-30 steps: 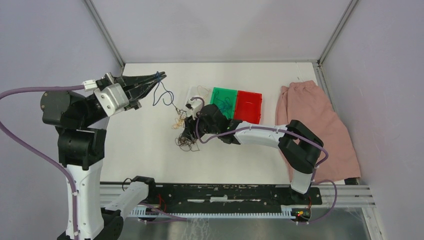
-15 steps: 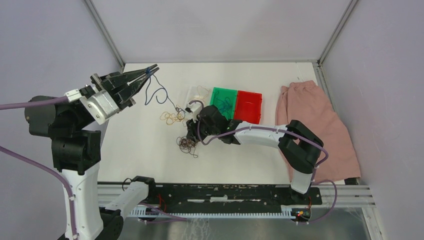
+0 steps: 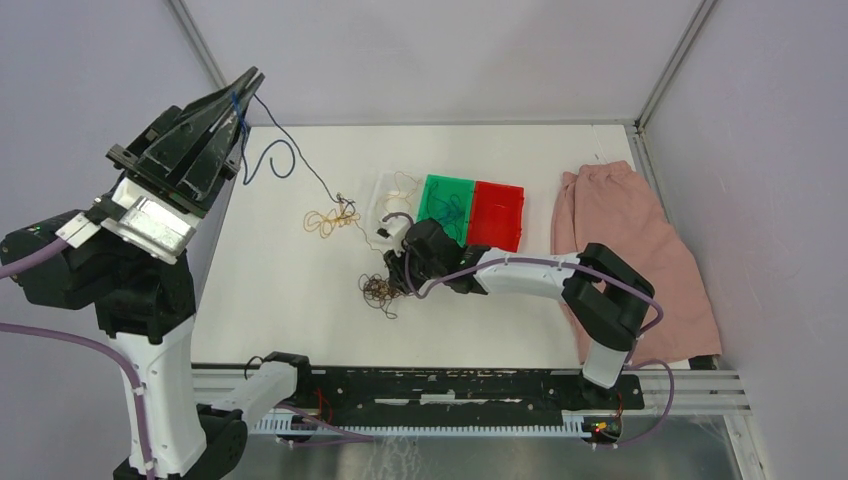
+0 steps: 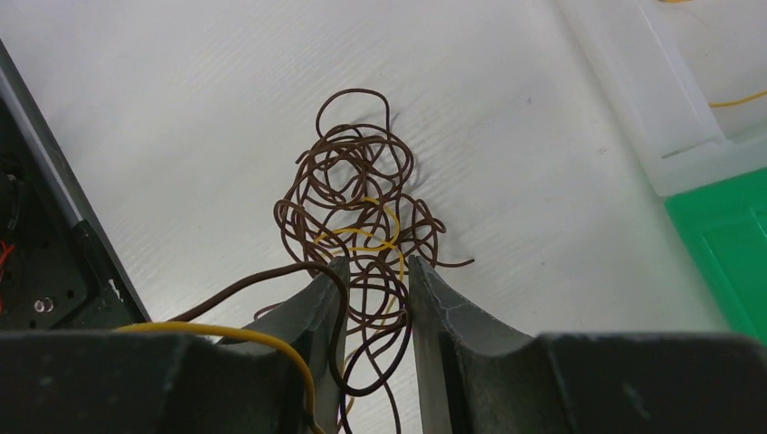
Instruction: Untangle the cables
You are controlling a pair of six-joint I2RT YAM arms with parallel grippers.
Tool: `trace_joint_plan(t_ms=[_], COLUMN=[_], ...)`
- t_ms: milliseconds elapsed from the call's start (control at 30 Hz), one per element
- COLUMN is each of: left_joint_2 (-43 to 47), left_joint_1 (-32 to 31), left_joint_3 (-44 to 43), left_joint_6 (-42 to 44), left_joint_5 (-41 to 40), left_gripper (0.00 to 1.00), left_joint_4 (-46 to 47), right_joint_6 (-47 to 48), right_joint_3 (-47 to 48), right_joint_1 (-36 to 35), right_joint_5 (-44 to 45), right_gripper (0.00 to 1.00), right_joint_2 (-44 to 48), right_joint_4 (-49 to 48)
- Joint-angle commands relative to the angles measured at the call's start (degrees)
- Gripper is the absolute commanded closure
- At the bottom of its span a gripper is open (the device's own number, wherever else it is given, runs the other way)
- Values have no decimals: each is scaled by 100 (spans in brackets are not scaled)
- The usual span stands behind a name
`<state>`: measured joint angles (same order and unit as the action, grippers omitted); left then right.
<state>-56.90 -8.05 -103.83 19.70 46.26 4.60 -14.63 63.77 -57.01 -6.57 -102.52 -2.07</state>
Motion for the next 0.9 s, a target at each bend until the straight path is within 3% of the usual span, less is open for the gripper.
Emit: trace_joint_plan(t_ms=[0,100,133,200,233,433,500,600,700,733,767,800,867], left_joint_2=[-298,-661,-803,-1083,-1199,-1570,-1757,-2329,-2489,-2348,-2137,-1867,-1297], left_joint_1=[21,15,17,15,15,16,22,19,22,15,17,21,18], left_joint_3=[-424,-956,-1204,-1663,-1851,-2256,-2342,-3335,-3613,-3530,-3283,-2781,-1682], left_joint_6=[309,524,600,740,861,1324,1570,1833,1817,1608,1373,1213,1105], left_joint_5=[-668,-1381,-1545,-2005,-2145,-2501,-2888,-3609,-3709,-3512,-3254,-2715,-1886], left_gripper=[97,97,97,97,97,97,97,97,97,97,97,97,97], left_joint_4=[1138,1684,1827,1995,2079,2359,2873,3167,3023,2557,2125,1864,1741], right_joint_6=[158,179,184,220,220,272,304,362,407,416,411,452,505], right_joint_3=[-168,-274,-318,-418,-471,-674,-698,-717,-820,-829,-788,-691,-391], right_joint_1=[-22,-22,-22,-24,-26,-22,-23,-25,-29,-28,-22,-22,-29], right_joint_5=[235,305,350,455,501,630,714,911,1029,967,854,718,494], right_gripper=[66,74,79,98,100,100,100,100,99,94,83,69,53], right_joint_2=[299,301,315,341,358,406,398,303,382,431,486,544,669], right_joint_4=[-63,-73,-91,-129,-174,-223,-210,-110,-111,-120,-79,71,420])
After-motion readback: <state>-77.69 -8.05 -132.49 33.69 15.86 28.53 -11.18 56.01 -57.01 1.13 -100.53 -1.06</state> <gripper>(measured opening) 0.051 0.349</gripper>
